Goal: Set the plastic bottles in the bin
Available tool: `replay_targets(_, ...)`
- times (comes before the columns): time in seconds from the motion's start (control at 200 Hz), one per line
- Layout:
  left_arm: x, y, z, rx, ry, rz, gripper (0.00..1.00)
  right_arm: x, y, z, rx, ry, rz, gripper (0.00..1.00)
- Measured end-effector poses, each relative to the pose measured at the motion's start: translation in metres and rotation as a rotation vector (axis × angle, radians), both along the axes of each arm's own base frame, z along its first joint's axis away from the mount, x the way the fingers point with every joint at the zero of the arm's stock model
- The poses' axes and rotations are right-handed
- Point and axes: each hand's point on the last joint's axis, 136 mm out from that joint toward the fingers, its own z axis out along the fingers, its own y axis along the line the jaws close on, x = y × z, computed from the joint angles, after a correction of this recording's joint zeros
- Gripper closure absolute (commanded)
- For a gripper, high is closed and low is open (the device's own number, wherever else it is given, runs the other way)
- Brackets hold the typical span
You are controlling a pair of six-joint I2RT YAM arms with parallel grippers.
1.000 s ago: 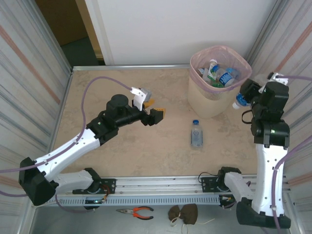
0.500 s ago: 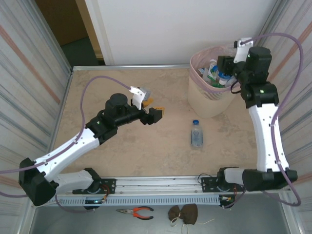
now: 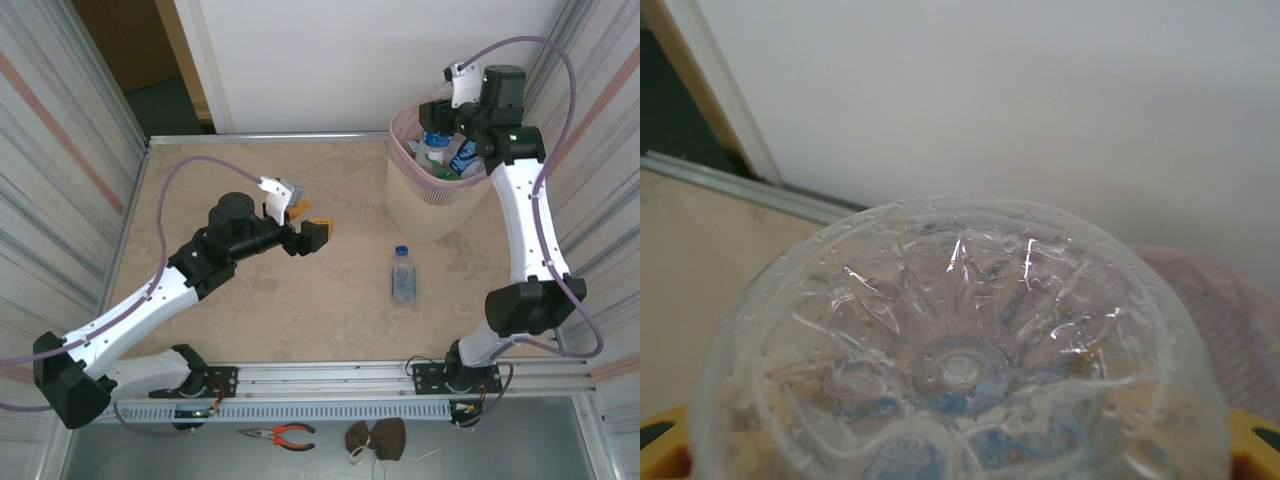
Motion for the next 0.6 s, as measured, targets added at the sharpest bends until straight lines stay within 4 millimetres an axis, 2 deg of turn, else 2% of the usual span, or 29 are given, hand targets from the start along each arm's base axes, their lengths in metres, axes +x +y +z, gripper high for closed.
replay_targets(0.2,0.000,0.002,-0.002,0.005,0.006,0.004,0.18,0.006,0.005,-0.043,-0.014,0.139,0.035,0.41)
replay_targets(0.336,0.000,0.002,-0.003,0.007,0.008,0.004,0.18,0.005,0.005,-0.066,-0.018,0.220,0.038,0.30)
replay_targets(0.441,0.000,0.002,-0.003,0.007,0.008,0.004,0.18,0.001,0.007,-0.063,-0.013,0.230,0.051,0.23)
replay_targets(0.601,0.000,0.002,-0.003,0.007,0.009,0.004,0.18,0.000,0.010,-0.034,-0.002,0.166,0.063,0.22)
